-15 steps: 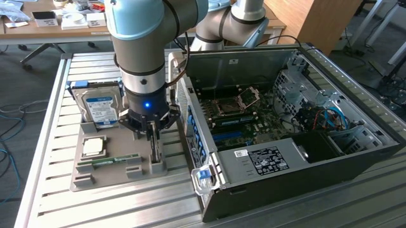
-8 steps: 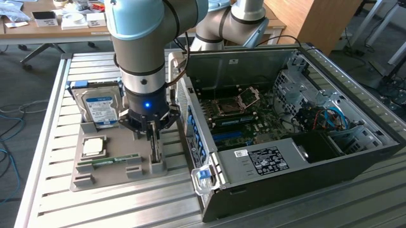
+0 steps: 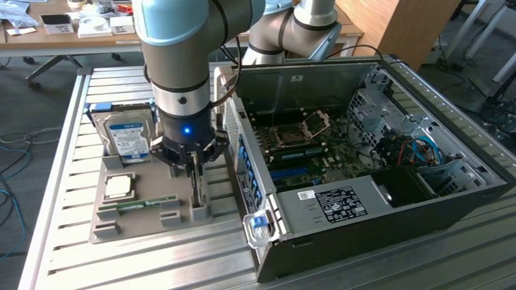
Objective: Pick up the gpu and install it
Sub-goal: 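Pick up the gpu and move the gpu toward the slot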
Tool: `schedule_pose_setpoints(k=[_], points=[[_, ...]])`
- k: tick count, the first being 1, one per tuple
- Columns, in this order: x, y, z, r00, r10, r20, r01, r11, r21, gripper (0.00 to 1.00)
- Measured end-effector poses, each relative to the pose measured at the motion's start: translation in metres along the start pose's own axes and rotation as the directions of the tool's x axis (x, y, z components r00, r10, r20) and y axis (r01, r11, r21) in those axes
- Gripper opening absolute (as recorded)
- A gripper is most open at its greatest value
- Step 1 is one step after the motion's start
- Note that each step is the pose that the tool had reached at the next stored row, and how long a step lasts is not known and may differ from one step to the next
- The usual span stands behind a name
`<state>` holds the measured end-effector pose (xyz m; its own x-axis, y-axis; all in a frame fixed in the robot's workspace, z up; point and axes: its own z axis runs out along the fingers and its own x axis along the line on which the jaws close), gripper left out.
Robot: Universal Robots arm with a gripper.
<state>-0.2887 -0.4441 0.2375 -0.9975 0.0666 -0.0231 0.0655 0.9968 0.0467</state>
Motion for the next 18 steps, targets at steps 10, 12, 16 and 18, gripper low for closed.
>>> schedule_pose_setpoints(k=[10,12,16,18], points=[[0.0,0.001,-0.0197,1.0,0.0,0.0,0.0,1.0,0.0,0.27],[-0.001,0.0012,-0.0247,1.0,0.0,0.0,0.0,1.0,0.0,0.27],[-0.001,0.0017,-0.0354,1.0,0.0,0.0,0.0,1.0,0.0,0.27],[-0.001,0.0019,-0.0411,1.0,0.0,-0.0001,0.0,1.0,0.0,0.27]])
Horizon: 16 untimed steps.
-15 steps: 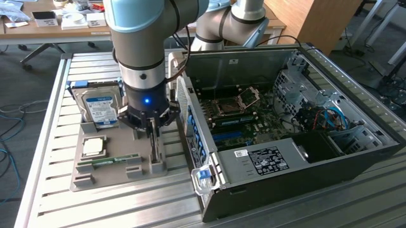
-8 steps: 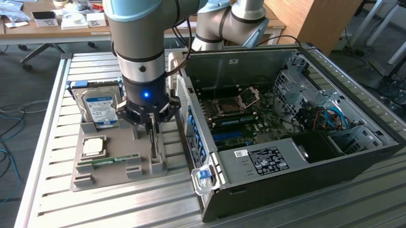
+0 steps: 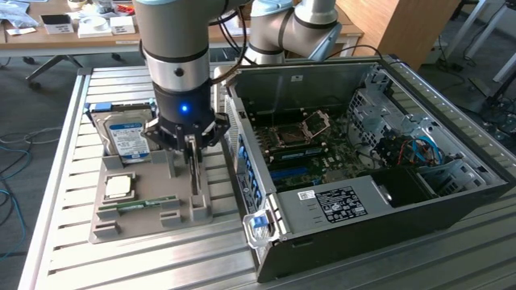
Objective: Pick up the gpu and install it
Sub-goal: 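Pick up the gpu and move the gpu toward the slot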
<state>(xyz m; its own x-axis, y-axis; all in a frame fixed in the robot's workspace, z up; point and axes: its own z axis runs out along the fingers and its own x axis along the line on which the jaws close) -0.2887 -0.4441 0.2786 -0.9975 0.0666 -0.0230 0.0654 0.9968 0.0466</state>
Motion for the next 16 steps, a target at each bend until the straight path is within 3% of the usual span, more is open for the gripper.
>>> schedule_pose_setpoints(k=[16], points=[[-0.001,0.0019,-0.0404,1.0,0.0,0.0,0.0,1.0,0.0001,0.27]])
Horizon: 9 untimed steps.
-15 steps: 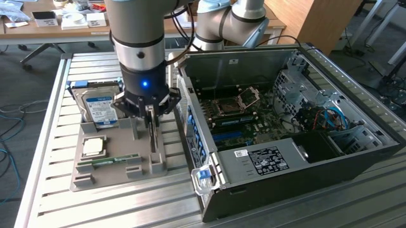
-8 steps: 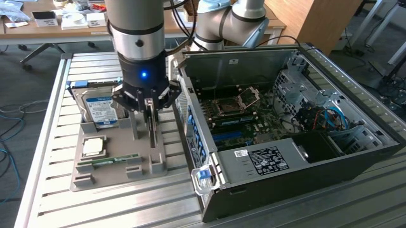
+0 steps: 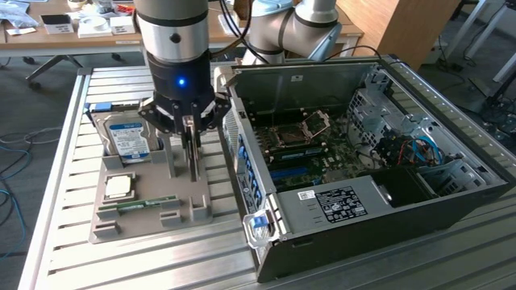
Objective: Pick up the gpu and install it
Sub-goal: 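Pick up the gpu and move the gpu toward the slot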
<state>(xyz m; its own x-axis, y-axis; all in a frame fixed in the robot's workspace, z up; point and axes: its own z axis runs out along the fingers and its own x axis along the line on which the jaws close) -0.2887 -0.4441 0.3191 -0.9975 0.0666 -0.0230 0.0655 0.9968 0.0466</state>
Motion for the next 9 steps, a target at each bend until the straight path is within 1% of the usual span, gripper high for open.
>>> schedule_pose_setpoints(k=[9], points=[[0.0,0.0007,-0.0154,1.0,0.0,0.0001,0.0,1.0,-0.0001,0.27]])
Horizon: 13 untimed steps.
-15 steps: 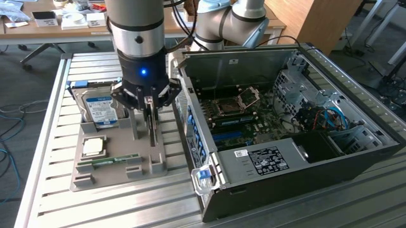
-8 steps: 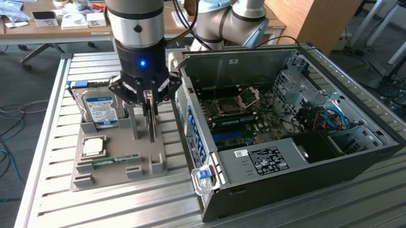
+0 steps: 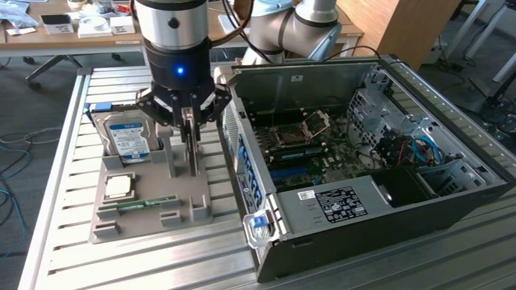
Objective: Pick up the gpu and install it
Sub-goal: 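Pick up the gpu and move the gpu toward the slot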
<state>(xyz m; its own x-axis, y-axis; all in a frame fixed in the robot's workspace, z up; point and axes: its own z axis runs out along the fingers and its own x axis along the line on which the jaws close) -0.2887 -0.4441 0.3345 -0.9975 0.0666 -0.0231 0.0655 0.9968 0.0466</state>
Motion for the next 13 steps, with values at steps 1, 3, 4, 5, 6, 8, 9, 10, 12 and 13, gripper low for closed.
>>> schedule_pose_setpoints(k=[1,3,4,5,6,8,9,10,12,13], points=[[0.0,0.0001,-0.0019,1.0,0.0,0.0,0.0,1.0,0.0,0.27],[0.0,0.0002,-0.0052,1.0,0.0,0.0,0.0,1.0,-0.0001,0.27],[0.0,0.0003,-0.0069,1.0,0.0,0.0,0.0,1.0,0.0,0.27],[0.0,0.0004,-0.0085,1.0,0.0,0.0,0.0,1.0,0.0,0.27],[0.0,0.0005,-0.0102,1.0,0.0,0.0,0.0,1.0,0.0,0.27],[0.0,0.0006,-0.0137,1.0,0.0,0.0,0.0,1.0,-0.0001,0.27],[0.0,0.0007,-0.0154,1.0,0.0,0.0,0.0,1.0,0.0,0.27],[0.0,0.0008,-0.0171,1.0,0.0,0.0,0.0,1.0,0.0,0.27],[0.0,0.0009,-0.0203,1.0,0.0,-0.0001,0.0,1.0,0.0,0.27],[-0.001,0.001,-0.0218,1.0,0.0,-0.0001,0.0,1.0,0.0,0.27]])
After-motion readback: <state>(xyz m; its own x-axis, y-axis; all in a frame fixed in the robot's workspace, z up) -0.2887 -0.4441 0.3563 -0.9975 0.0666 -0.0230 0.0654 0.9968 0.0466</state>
